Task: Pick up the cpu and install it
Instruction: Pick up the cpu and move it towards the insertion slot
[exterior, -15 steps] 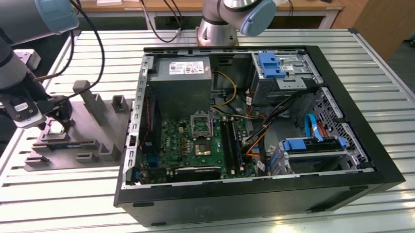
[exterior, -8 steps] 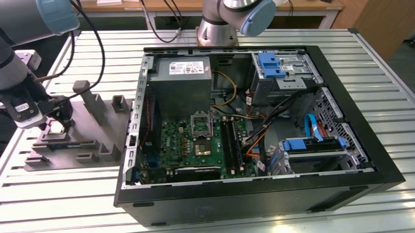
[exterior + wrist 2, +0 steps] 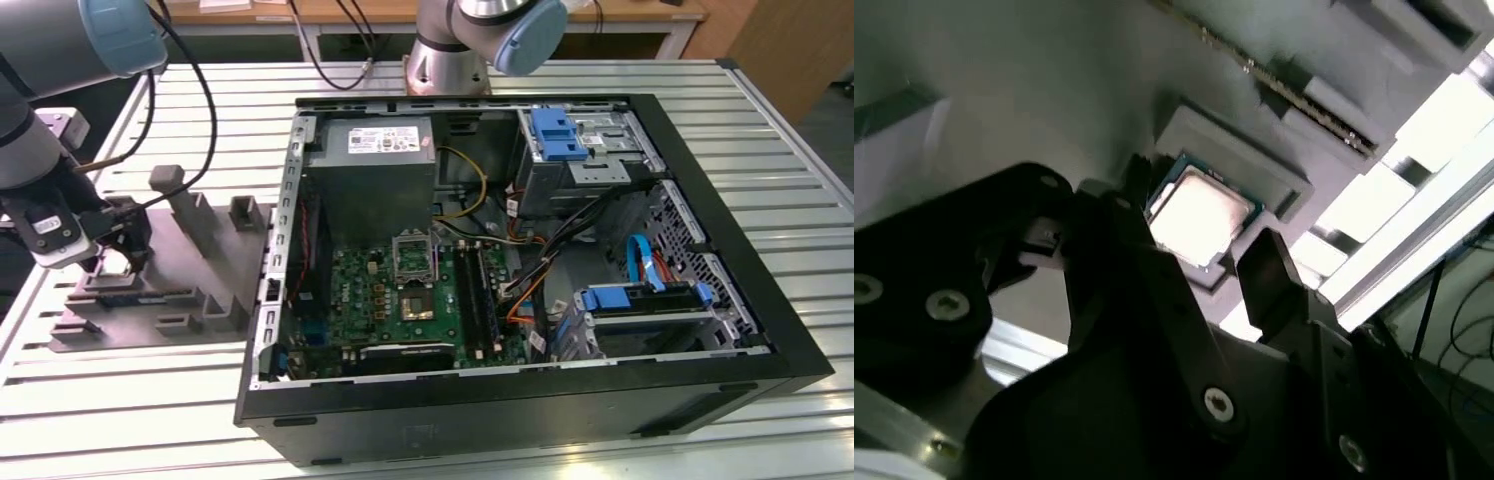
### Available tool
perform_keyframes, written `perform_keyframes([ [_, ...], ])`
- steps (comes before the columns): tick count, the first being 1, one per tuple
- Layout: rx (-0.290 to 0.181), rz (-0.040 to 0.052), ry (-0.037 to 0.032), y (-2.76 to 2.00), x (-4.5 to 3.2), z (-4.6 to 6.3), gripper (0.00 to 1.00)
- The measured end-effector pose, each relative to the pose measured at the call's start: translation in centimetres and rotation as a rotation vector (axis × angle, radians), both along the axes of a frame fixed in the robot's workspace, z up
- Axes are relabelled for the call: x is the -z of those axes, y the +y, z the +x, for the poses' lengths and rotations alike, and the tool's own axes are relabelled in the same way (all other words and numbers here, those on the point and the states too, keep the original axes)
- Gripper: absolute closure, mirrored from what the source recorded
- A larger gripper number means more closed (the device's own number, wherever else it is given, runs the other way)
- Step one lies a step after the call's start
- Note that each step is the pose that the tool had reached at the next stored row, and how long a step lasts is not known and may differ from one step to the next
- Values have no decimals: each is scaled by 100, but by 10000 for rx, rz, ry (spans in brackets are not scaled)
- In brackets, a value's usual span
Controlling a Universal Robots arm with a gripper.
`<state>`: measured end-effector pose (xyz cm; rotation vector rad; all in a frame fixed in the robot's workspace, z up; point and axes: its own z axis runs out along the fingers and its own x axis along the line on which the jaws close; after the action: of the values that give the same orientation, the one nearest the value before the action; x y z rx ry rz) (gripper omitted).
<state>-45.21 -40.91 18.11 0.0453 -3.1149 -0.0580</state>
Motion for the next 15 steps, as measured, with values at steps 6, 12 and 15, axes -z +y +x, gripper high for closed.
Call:
perform_keyframes([
  [6, 0, -3, 2, 0, -1, -1, 38],
  [12, 1, -36, 1, -8, 2, 2, 38],
  [15, 1, -35, -1, -7, 0, 4, 38],
])
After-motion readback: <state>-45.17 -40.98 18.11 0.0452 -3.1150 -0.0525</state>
